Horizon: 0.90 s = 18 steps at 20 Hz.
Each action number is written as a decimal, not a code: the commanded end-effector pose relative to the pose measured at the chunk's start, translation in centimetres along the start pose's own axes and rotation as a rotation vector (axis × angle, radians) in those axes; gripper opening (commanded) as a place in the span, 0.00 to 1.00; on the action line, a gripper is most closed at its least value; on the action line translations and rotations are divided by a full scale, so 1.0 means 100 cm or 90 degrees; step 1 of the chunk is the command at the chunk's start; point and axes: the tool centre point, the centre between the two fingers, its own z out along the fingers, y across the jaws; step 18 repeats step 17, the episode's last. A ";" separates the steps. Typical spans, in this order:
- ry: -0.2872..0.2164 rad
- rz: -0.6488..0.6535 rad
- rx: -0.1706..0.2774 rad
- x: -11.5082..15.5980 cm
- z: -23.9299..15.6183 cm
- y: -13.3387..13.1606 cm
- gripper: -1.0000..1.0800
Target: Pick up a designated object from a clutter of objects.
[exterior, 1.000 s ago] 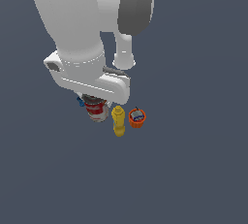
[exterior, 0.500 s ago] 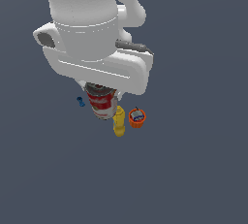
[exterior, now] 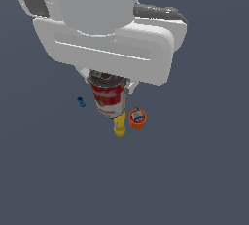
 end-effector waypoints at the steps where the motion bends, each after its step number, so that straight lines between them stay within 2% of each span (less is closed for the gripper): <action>1: 0.002 0.000 0.001 0.003 -0.011 -0.005 0.00; 18: 0.002 0.000 0.001 0.010 -0.032 -0.017 0.00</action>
